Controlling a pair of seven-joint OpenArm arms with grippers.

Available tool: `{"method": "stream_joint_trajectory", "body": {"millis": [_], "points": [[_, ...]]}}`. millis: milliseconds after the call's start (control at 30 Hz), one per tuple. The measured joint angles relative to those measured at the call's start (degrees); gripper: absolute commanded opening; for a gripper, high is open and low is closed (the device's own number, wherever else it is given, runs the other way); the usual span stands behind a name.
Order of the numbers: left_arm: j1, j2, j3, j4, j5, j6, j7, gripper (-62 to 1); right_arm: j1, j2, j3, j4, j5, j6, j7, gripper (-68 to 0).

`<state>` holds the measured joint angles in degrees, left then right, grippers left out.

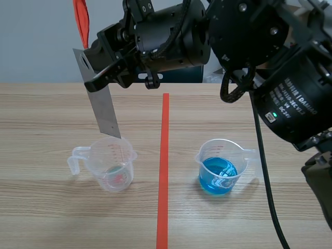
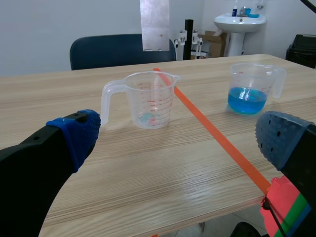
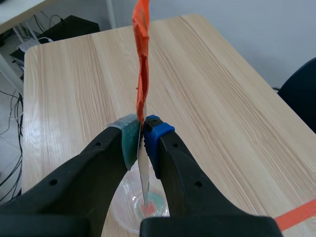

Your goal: Do the redox reaction experiment. put the plate into the left beaker

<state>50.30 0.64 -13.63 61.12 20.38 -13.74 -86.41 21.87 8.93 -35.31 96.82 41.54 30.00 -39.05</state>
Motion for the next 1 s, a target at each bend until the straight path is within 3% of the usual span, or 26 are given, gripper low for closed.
{"method": "stream_joint_trajectory", "body": {"millis": [433,600,667,1000], "points": [[0.0,0.0,0.0,0.0,0.0,0.0,0.0,1.4,-1.3,0.0,0.0,-3.6,-1.7,0.0,6.0,-66.9],[0.0,0.0,0.0,0.0,0.0,0.0,0.0,1.4,-1.3,0.0,0.0,-8.6,-3.4,3.3,9.9,-66.9],[0.0,0.0,0.0,0.0,0.0,0.0,0.0,1.4,-1.3,0.0,-0.5,-10.6,-3.6,3.2,11.7,-66.9],[0.0,0.0,0.0,0.0,0.0,0.0,0.0,1.4,-1.3,-1.0,-6.0,-18.3,-14.3,3.2,22.0,-66.9]]}}
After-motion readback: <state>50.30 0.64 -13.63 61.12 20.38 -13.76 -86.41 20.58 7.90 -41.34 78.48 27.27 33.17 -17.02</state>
